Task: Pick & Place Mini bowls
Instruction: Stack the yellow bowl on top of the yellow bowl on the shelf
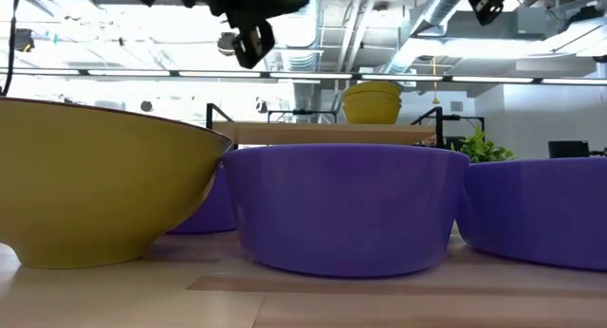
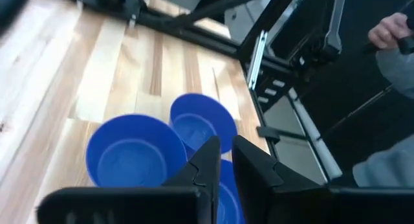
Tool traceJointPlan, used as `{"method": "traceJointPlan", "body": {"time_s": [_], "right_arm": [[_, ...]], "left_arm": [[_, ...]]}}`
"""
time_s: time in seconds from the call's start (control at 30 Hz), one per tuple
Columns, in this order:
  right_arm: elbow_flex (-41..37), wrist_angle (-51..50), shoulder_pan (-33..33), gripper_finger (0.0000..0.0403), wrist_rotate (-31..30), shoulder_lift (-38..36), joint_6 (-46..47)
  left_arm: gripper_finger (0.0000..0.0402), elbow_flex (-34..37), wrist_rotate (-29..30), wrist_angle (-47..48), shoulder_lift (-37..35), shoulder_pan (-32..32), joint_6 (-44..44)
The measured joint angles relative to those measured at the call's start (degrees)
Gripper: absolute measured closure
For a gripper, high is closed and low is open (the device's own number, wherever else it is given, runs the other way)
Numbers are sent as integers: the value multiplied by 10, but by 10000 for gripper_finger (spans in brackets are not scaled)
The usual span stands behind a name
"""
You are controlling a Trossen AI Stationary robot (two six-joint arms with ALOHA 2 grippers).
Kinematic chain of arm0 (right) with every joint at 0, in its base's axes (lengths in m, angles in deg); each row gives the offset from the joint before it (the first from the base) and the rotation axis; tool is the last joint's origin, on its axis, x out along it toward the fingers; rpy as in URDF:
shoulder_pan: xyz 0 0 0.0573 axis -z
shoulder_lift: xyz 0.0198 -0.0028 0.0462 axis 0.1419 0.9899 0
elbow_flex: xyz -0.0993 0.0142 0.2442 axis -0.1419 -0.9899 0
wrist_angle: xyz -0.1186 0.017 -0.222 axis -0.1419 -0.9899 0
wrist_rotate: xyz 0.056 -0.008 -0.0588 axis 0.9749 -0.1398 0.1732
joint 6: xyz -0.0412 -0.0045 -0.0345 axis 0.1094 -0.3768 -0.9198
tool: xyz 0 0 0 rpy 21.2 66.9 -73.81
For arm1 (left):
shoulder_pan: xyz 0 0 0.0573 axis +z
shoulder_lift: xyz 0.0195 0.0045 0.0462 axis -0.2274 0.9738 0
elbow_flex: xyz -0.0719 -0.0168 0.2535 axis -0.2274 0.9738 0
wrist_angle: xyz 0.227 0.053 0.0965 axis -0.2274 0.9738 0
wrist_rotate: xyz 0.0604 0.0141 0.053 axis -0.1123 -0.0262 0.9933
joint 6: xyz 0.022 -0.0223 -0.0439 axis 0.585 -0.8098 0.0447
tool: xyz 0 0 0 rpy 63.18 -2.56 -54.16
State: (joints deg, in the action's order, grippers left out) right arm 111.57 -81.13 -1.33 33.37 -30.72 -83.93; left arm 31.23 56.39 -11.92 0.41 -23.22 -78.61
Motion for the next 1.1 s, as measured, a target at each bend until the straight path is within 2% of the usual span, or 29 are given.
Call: {"method": "traceJointPlan", "body": {"time_s": [0.17,0.33,0.4,0.57,0.77,1.1], "right_arm": [[-34,12,0,333,5,-54,19],[-67,35,0,333,10,-122,48],[-82,51,0,333,10,-147,55],[-99,55,0,333,10,-191,60],[-103,55,0,333,10,-210,60],[-103,51,0,333,10,-209,52]], "left_arm": [[363,-53,-30,65,30,6,-13],[363,-81,-32,118,66,-2,-45],[363,-81,-41,130,82,-9,-77],[363,-81,-121,129,113,-32,-190],[363,-81,-124,128,117,-83,-312],[363,-81,37,146,92,-193,-471]]}}
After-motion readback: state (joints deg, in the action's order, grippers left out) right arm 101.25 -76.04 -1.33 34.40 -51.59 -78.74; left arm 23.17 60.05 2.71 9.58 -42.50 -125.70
